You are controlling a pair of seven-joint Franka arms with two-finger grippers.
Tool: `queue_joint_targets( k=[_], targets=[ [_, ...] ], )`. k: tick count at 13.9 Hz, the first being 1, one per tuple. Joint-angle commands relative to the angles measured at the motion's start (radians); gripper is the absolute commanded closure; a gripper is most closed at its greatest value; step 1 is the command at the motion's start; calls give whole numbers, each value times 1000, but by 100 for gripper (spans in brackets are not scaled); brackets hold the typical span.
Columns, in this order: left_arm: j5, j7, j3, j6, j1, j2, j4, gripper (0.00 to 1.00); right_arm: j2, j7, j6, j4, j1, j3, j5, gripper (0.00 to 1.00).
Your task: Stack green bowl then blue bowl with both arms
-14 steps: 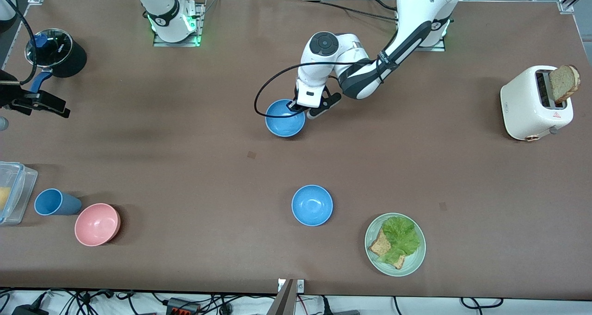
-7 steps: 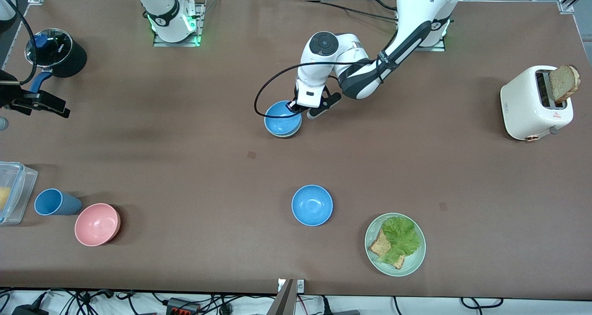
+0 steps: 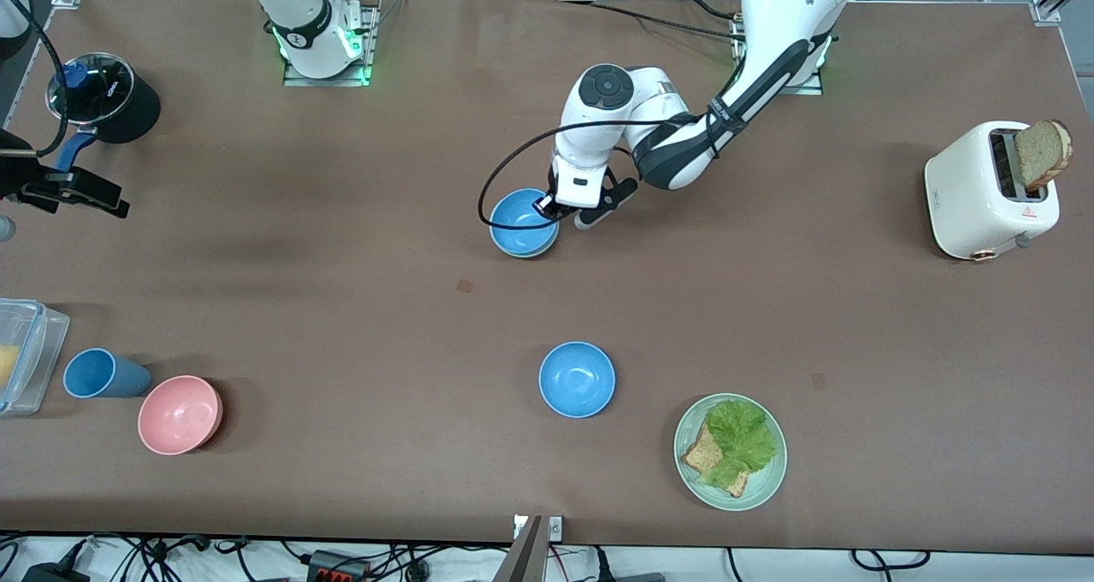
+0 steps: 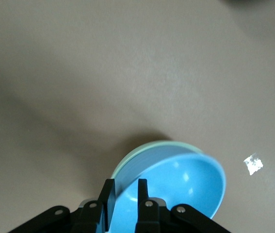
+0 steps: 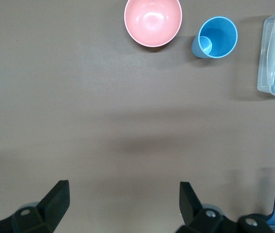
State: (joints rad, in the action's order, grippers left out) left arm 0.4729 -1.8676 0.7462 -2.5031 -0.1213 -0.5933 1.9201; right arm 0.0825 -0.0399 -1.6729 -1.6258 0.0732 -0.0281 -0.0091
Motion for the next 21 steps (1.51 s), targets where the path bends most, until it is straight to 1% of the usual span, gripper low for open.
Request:
queue_joint_targets(
  k=[1,2,4,5,9,10,11,14,18,19,21],
  targets=[
    [33,-27,15,39,20,27,0,68,-10,-9,-5,-8,8,7,-8,0],
    [33,-24,19,39,34,30,0,66,-10,-9,-4,-8,8,7,-8,0],
    [35,-18,62,59,83,30,0,66,-10,-9,-5,-8,8,7,-8,0],
    [35,-7,93,75,119,30,0,65,-10,-9,-5,-8,8,5,-8,0],
    [35,96,260,160,322,27,-1,64,-10,-9,-10,-8,7,7,-8,0],
    [33,116,284,176,356,27,-9,64,-12,-9,-8,-8,5,7,-8,0],
    [33,122,301,200,368,24,-22,64,-12,-9,-4,-8,5,7,-8,0],
    [23,131,309,289,367,23,-81,64,-20,-11,4,-8,-3,8,-9,0],
    [16,154,318,306,367,9,-118,63,-41,-11,8,-6,-35,26,-14,0],
    [15,180,318,308,367,7,-130,63,-47,-3,21,-8,-39,27,-14,0],
    [-22,257,317,357,367,-10,-180,60,-47,-5,27,-9,-39,27,-9,0]
  ],
)
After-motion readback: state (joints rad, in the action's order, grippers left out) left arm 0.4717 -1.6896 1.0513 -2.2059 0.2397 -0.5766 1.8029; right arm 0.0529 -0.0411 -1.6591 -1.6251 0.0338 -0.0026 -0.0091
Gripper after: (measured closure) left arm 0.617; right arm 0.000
